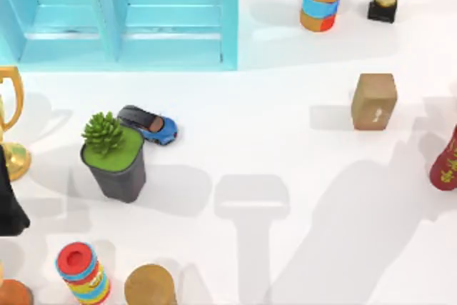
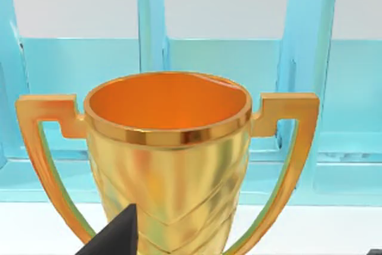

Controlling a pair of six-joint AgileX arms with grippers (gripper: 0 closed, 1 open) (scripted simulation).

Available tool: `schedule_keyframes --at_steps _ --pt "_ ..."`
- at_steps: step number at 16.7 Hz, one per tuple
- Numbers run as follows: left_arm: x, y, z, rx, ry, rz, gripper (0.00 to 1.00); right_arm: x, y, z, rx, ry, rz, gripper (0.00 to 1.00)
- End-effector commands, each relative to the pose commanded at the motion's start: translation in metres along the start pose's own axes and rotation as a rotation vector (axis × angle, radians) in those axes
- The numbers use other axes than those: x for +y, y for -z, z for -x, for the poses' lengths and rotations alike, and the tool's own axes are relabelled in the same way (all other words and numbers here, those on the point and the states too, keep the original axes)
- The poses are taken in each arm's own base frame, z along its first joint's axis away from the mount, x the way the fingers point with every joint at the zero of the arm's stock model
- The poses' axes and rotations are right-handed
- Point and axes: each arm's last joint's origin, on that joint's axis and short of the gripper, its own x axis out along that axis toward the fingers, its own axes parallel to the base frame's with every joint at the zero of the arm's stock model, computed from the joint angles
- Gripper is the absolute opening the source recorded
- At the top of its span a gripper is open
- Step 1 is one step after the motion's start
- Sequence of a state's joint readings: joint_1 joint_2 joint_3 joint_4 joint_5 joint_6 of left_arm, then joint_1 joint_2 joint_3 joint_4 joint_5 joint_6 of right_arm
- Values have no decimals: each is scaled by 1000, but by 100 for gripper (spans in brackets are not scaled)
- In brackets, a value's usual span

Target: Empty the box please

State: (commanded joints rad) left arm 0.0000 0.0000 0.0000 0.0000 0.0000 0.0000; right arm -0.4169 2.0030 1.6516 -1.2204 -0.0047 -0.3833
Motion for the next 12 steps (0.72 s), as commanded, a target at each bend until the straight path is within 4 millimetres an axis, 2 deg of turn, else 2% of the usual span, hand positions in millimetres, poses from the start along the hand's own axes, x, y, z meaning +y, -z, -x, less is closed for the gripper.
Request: schedule_keyframes --at_steps 5,10,12 --pt "0 0 0 0 0 0 100 -1 0 -49 -2 1 0 100" --pt "0 0 0 0 0 0 100 -1 0 -53 -1 1 0 100" --pt "0 0 0 0 0 0 100 -1 0 -53 -1 1 0 85"
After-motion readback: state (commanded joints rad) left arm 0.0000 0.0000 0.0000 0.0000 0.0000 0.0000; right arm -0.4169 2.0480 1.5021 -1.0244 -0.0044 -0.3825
